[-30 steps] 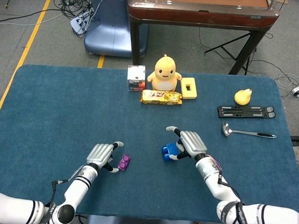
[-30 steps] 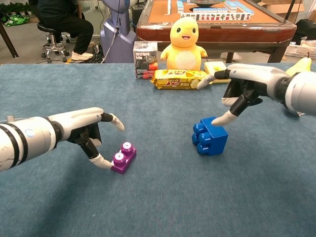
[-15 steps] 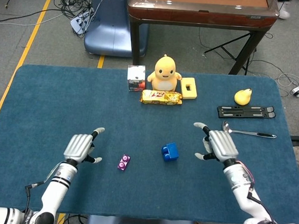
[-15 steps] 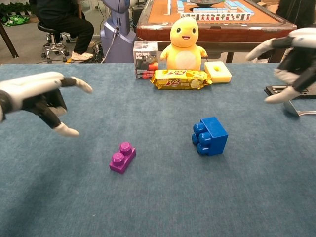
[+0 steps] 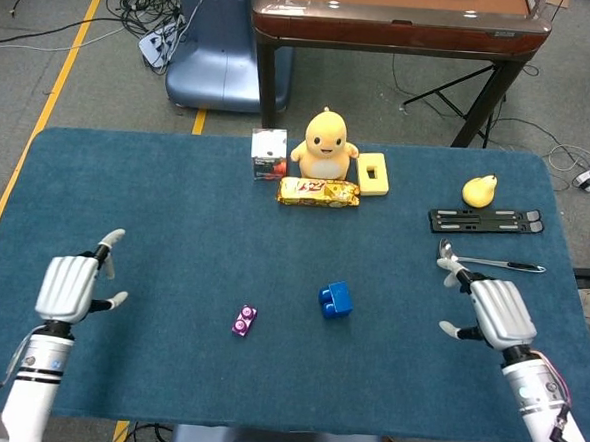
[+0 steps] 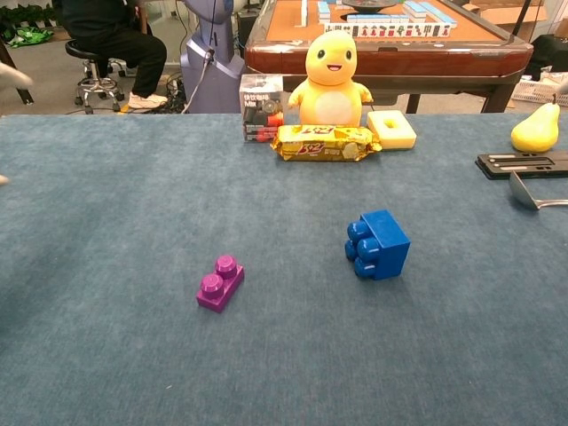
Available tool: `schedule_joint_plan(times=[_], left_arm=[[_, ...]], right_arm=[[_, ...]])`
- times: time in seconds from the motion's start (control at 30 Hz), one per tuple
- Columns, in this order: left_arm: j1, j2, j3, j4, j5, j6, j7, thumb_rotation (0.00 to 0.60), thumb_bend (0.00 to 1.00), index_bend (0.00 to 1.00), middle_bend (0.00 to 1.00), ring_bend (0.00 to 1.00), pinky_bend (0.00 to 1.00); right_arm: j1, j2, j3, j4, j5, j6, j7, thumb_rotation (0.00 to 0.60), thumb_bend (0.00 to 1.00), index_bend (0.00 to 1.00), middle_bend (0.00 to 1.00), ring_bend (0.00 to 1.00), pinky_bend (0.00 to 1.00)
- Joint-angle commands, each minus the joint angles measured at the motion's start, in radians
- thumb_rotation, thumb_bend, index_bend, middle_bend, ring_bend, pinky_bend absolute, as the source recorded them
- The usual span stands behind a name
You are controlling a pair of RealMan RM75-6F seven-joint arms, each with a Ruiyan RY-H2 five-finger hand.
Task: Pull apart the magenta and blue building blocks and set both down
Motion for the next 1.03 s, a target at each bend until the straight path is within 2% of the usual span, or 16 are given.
schedule_joint_plan(times=[0.03,0.33,0.47,0.7,1.03], left_arm=[[0.040,0.043,0.016,0.008,0.019,0.024,-0.008,0.600,0.00,0.18,0.49,0.51,0.75],[0.141,0.133,0.027,0.039,0.067,0.036,-0.143,0.600,0.00,0.18,0.49,0.51,0.73],[0.173,0.149,0.043,0.077,0.109,0.044,-0.127,0.600,0.00,0.18,0.49,0.51,0.73],[0.207,0.167,0.034,0.083,0.125,0.039,-0.137,0.600,0.00,0.18,0.49,0.51,0.73],[0.238,0.167,0.017,0.085,0.151,0.012,-0.133,0.600,0.00,0.18,0.49,0.51,0.73]], right_arm=[[-0.062,0.006,-0.023,0.040,-0.062,0.073,0.004,0.600,0.00,0.21,0.37,0.39,0.50],[-0.161,0.056,-0.051,0.036,-0.134,0.162,0.045,0.600,0.00,0.21,0.37,0.39,0.50],[-0.199,0.071,-0.060,0.035,-0.154,0.191,0.047,0.600,0.00,0.21,0.37,0.39,0.50],[-0.238,0.075,-0.063,0.039,-0.172,0.212,0.056,0.600,0.00,0.21,0.37,0.39,0.50],[-0.244,0.073,-0.042,0.040,-0.172,0.179,0.055,0.600,0.00,0.21,0.37,0.39,0.50]])
